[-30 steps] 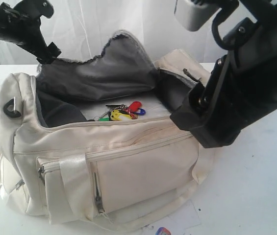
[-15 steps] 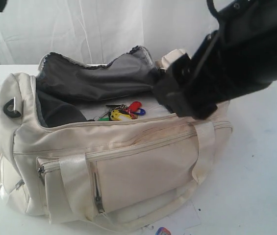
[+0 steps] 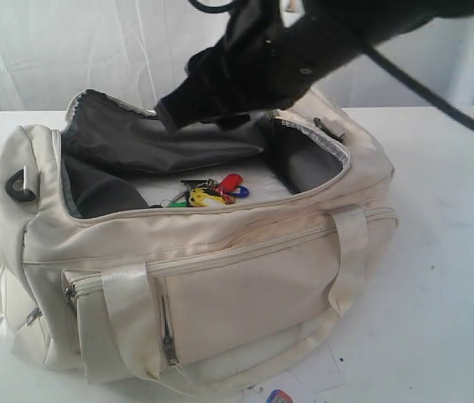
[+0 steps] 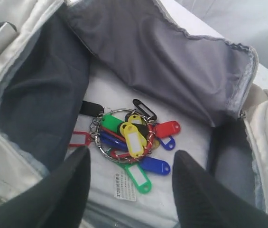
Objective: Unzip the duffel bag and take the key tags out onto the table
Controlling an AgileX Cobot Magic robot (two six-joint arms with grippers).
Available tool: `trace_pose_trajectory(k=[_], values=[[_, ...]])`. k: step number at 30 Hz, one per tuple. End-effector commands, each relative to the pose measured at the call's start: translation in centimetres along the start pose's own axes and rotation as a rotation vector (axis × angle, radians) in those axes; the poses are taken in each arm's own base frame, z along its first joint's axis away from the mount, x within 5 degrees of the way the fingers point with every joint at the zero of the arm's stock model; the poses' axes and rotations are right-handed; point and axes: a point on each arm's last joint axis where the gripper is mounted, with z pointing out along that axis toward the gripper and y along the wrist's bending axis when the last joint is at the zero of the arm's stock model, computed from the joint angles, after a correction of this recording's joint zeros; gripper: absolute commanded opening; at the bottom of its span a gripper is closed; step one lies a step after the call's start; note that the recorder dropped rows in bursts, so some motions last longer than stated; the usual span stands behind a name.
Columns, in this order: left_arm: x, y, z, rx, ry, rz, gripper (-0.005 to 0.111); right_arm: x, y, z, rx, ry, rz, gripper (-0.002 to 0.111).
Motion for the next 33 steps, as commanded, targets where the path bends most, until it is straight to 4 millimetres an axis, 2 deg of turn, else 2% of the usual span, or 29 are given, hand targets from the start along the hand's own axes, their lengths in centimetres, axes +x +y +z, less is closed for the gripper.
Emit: trace_pose_trajectory(k=[1,5,8,12,15,22,25,28,33], values=[[4.1,-1.2,1.3,-0.006,0.017,-0.032,0.0,-2.0,0.4,3.3,0.017,0.178,-0.012,0.049],[7.3,-1.8,4.0,-0.018,0.018,-0.074,0.0,-2.9,0.8,6.0,-0.083,0.344,-0.075,0.049],[8.7,-1.8,5.5,-0.046,-0.012,-0.118,0.0,-3.0,1.1,9.1,-0.147,0.381,-0.086,0.05],[8.6,-1.7,5.5,-0.065,-0.045,-0.12,0.0,-1.8,1.3,12.5,-0.151,0.453,-0.091,0.06],[8.6,-1.7,5.5,-0.062,-0.045,-0.138,0.0,-1.0,1.7,14.3,-0.156,0.495,-0.105,0.069],[8.5,-1.9,5.5,-0.045,-0.055,-0.166,0.0,0.3,1.5,18.4,-0.089,0.485,-0.154,0.071],[8.5,-1.9,5.5,-0.041,-0.056,-0.172,0.0,1.1,1.6,20.0,-0.071,0.496,-0.145,0.068],[8.5,-2.0,5.5,-0.036,-0.052,-0.175,0.0,2.1,1.9,21.3,-0.072,0.54,-0.143,0.059],[8.5,-2.0,5.5,-0.035,-0.05,-0.173,0.0,2.9,2.0,22.2,-0.061,0.58,-0.105,0.032]])
